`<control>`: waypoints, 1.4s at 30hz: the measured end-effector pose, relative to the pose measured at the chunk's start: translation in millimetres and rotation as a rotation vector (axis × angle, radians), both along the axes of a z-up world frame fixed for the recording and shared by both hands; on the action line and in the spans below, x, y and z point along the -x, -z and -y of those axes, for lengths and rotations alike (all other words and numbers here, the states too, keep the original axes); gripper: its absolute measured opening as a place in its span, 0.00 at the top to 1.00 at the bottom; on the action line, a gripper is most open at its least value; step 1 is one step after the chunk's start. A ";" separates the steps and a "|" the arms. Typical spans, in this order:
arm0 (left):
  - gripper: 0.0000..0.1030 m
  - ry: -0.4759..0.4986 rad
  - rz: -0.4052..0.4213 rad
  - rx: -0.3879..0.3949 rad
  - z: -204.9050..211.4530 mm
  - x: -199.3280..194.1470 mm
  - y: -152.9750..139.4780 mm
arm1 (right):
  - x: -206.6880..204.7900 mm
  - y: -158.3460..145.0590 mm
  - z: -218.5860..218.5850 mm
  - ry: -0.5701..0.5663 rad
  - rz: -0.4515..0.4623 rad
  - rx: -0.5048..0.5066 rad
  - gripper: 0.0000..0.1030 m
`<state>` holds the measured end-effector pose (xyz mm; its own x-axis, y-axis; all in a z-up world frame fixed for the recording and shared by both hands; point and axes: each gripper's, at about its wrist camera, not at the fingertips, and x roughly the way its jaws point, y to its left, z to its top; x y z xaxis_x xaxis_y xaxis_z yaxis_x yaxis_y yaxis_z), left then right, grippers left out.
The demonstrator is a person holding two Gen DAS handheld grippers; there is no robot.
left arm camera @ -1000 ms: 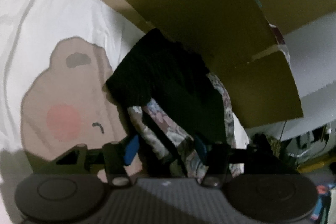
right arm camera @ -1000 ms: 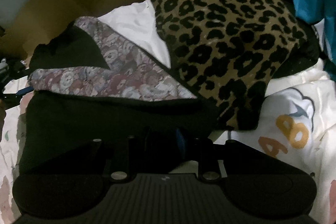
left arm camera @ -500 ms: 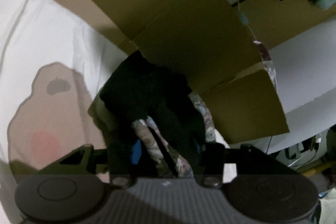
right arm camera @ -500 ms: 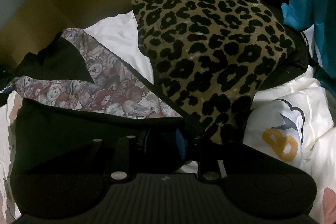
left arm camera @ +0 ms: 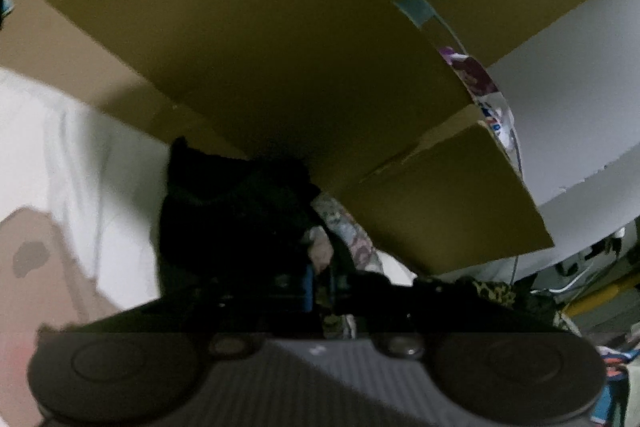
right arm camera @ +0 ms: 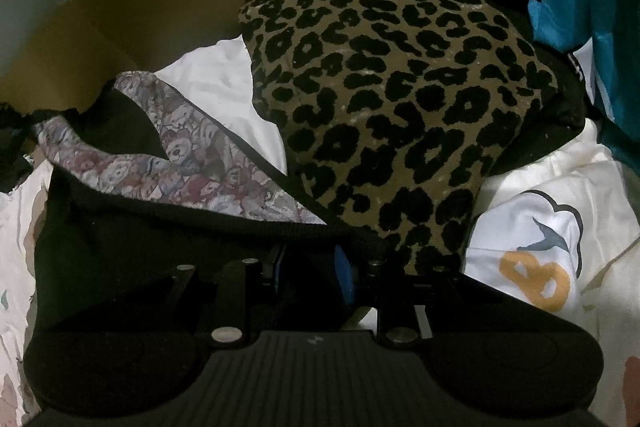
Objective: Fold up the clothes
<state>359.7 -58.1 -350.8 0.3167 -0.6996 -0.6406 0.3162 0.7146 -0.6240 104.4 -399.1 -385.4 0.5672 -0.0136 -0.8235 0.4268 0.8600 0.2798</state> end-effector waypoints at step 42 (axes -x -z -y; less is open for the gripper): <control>0.84 -0.045 0.115 -0.293 123.3 -14.2 5.2 | -1.4 5.6 6.1 -0.013 0.029 -0.025 0.68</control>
<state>373.9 -181.4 -356.0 0.4249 -0.4738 -0.7713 0.3366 0.8737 -0.3512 105.9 -405.3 -391.1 0.5908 0.0145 -0.8067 0.4072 0.8578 0.3136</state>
